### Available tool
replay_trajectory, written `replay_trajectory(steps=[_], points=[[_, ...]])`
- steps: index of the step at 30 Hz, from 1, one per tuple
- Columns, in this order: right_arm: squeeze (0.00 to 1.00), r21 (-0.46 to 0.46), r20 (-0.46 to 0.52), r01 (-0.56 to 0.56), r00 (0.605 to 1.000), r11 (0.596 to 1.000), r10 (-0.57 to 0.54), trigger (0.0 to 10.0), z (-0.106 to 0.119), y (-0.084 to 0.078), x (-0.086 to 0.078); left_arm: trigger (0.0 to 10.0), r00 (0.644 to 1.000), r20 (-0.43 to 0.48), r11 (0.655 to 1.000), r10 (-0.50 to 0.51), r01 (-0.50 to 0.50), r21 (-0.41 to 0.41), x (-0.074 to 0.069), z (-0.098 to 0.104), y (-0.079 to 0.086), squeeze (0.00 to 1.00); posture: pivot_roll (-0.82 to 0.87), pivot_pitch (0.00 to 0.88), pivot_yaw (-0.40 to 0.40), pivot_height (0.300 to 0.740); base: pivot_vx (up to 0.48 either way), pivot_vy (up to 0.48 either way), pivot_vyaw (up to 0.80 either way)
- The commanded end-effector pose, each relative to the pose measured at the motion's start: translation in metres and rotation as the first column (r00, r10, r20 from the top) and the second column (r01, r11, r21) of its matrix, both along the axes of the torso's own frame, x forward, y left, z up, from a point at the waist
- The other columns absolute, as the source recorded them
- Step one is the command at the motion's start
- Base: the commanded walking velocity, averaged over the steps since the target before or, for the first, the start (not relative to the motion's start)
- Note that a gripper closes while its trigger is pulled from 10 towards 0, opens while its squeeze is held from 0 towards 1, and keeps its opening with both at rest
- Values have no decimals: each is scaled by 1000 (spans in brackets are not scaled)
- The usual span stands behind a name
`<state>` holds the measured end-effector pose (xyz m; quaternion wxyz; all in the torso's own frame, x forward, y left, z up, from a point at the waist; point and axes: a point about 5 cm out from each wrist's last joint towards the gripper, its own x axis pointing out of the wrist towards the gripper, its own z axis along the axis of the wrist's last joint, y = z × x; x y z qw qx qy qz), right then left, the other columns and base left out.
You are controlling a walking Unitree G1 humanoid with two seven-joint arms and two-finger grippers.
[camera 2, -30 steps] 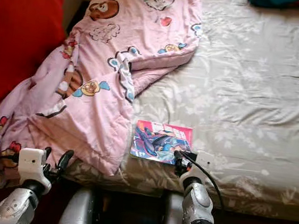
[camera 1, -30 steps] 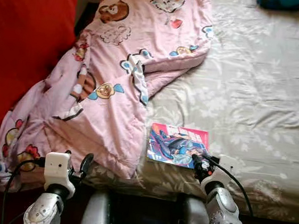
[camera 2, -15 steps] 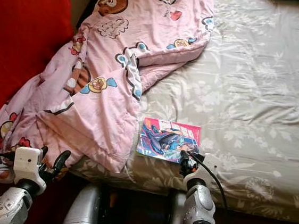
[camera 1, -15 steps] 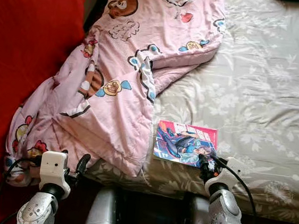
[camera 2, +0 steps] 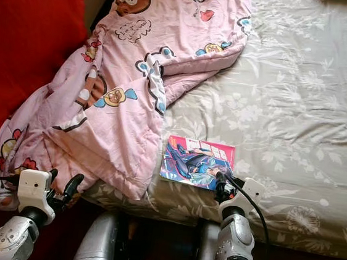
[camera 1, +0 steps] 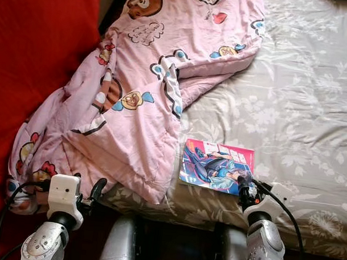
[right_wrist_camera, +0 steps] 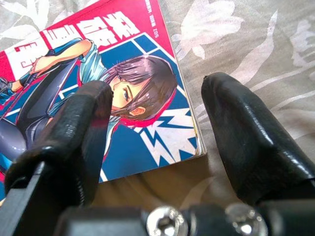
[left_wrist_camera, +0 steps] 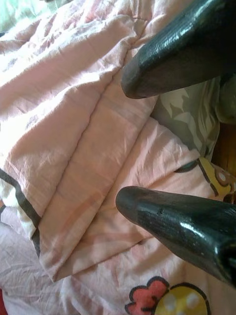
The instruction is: Clean up the room
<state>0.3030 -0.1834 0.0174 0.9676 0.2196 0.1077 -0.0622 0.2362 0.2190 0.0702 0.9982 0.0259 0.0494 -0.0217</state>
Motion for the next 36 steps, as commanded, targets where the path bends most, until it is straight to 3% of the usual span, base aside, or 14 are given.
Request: replay_trajectory(steps=[1, 14, 18, 23, 32, 36], points=[[0, 43, -48, 2, 999, 999, 0, 10000, -12, 3, -9, 10000, 999, -35, 999, 9, -7, 44, -6, -3, 8, 0, 80, 304, 128, 612, 0, 0, 0], [0, 147, -81, 60, 996, 987, -49, 10000, -16, -13, -13, 10000, 1000, -29, 996, -10, 12, 89, -7, 0, 9, 0, 98, 302, 141, 612, 0, 0, 0], [0, 250, -109, 138, 987, 958, -114, 10000, -22, -22, -18, 10000, 999, -20, 993, -33, 35, 110, -6, 4, 6, 0, 99, 303, 146, 612, 0, 0, 0], [0, 316, -131, 107, 989, 943, -68, 10000, -28, -15, -23, 10000, 999, -10, 991, -53, 54, 125, -5, 7, 4, 0, 108, 303, 153, 612, 0, 0, 0], [0, 507, -163, 102, 986, 856, -21, 10000, -41, -1, -34, 10000, 997, -4, 984, -75, 75, 159, -5, 11, 2, 0, 123, 307, 161, 612, 0, 0, 0], [0, 528, -182, 103, 983, 843, -6, 10000, -45, 2, -38, 10000, 997, 0, 984, -78, 77, 162, -5, 13, 2, 0, 128, 307, 162, 612, 0, 0, 0]])
